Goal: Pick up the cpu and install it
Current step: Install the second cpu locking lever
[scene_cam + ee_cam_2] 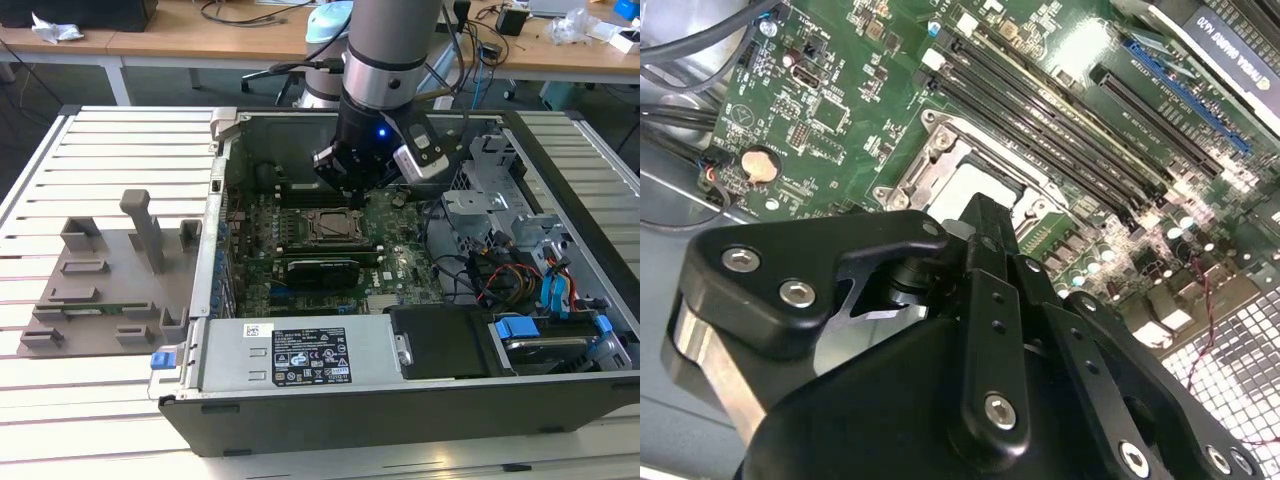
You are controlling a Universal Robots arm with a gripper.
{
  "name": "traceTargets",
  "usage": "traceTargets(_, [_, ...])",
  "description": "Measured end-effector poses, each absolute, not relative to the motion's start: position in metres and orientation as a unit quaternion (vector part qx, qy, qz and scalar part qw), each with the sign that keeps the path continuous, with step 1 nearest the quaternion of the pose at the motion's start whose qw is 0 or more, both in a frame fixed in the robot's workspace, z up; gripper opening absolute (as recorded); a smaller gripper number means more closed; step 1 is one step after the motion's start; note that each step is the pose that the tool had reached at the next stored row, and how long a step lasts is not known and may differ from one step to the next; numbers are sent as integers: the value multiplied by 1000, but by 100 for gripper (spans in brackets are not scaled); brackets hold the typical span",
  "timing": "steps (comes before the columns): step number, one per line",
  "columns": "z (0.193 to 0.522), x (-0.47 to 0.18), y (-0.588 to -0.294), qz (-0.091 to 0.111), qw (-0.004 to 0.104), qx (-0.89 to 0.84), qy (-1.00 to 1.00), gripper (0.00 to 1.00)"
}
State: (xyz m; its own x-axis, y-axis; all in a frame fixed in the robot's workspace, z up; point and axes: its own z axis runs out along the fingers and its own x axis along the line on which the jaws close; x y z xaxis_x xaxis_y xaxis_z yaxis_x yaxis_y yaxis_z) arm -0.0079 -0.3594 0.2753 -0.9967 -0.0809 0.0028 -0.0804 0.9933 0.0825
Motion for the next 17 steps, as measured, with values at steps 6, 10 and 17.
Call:
traceTargets(6, [274,-9,-362,-46,3,40,-998,11])
traceTargets(10, [256,-15,-373,-46,3,40,-998,11])
traceTargets(17, [243,-28,-374,-46,3,40,-998,11])
